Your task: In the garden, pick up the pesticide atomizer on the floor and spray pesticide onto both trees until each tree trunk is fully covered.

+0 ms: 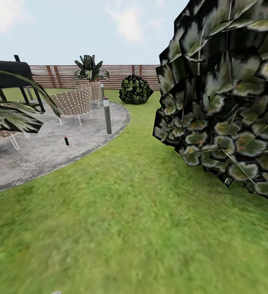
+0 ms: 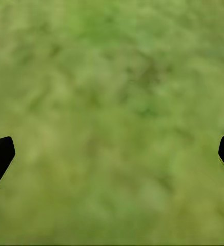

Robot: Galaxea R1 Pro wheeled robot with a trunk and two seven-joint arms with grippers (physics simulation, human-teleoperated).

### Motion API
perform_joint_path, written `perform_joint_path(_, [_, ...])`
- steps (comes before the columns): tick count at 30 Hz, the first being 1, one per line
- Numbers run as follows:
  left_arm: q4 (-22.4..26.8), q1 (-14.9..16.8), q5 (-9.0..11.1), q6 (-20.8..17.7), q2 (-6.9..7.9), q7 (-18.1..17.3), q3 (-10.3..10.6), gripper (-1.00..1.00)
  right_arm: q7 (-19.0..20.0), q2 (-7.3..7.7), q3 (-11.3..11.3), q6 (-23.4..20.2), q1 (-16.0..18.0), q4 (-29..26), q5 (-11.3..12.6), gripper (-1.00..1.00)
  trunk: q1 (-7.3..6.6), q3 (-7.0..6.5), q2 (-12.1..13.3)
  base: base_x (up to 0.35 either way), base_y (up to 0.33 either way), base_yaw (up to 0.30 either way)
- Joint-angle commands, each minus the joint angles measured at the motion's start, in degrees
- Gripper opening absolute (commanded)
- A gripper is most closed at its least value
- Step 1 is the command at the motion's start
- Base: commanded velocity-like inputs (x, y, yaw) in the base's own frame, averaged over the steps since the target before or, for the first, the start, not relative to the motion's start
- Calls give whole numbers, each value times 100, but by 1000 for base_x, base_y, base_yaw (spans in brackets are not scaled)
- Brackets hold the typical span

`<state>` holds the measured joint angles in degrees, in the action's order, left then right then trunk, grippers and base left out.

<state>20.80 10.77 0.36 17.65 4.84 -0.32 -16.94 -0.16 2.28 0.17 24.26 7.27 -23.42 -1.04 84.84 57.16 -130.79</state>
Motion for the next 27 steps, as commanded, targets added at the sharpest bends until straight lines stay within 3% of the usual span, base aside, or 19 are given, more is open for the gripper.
perform_joint_path(1, [-6,4,2,19,-1,-3,-11,100,-2,1,1,17,3,4,-10,100,2,5,-2,340,0,1])
perform_joint_path(27, [-6,4,5,19,-1,-3,-11,100,3,1,1,17,3,4,-10,100,2,5,-2,340,0,0])
